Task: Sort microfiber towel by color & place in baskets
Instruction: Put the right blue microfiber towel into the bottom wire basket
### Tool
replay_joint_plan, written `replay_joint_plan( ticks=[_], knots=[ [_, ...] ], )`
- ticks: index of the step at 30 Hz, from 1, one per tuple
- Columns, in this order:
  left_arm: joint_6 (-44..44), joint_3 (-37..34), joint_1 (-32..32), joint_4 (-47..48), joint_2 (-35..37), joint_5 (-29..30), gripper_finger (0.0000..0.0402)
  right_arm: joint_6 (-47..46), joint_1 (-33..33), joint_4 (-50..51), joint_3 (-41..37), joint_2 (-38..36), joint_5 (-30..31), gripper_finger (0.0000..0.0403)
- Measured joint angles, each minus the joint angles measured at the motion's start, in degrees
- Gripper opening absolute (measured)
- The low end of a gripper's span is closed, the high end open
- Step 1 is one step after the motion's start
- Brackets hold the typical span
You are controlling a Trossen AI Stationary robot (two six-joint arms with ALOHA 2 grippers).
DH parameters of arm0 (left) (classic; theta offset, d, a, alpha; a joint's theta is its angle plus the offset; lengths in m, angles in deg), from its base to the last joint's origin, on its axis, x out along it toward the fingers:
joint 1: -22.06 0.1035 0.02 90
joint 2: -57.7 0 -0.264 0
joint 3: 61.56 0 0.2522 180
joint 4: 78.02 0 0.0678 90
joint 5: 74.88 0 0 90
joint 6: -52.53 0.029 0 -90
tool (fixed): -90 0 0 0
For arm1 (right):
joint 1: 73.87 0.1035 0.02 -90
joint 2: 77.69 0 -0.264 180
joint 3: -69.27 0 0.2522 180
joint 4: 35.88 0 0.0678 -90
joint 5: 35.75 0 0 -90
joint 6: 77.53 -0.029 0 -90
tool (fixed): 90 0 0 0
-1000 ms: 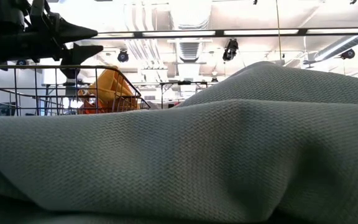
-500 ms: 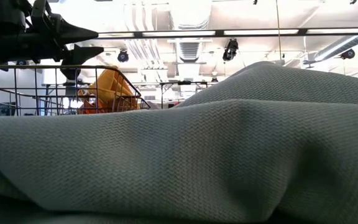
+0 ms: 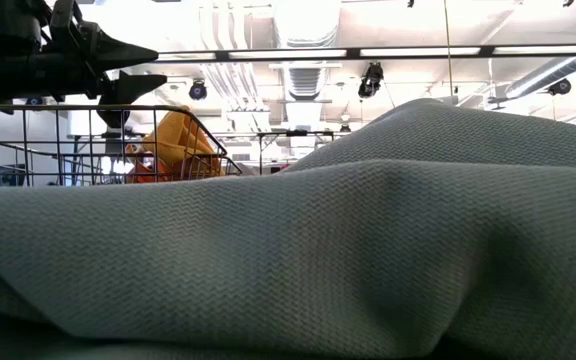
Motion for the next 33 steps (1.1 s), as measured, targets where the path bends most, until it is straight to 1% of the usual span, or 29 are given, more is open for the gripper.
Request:
replay_joint_plan(
  ticks=[4,8,12,19,23,27,33],
  knots=[
    [0.0,0.0,0.04,-0.02,0.0,0.0,0.0194,1.66,0.0,0.11,0.0,0.0,0.49,0.0179],
    [0.0,0.0,0.03,-0.02,0.0,0.0,0.0194,2.06,0.04,0.07,0.0,0.0,2.25,0.0171],
    [0.0,-0.02,0.02,-0.02,0.0,0.0,0.0194,2.1,0.04,-0.19,0.0,0.11,2.36,0.0141],
    [0.0,0.0,0.02,-0.02,0.0,0.0,0.0194,2.17,0.04,-0.48,0.0,0.07,2.78,0.0064],
    [0.02,0.0,0.02,-0.02,0.0,0.0,0.0194,1.64,0.02,-0.55,-0.02,0.07,3.08,0.003],
    [0.02,-0.01,0.01,-0.02,0.0,0.0,0.0194,2.5,0.02,-0.27,0.77,0.11,3.14,0.0013],
    [0.02,-0.02,0.0,-0.04,0.0,0.0,0.0194,5.39,0.0,0.78,4.67,-0.65,3.26,0.0011]
  ],
)
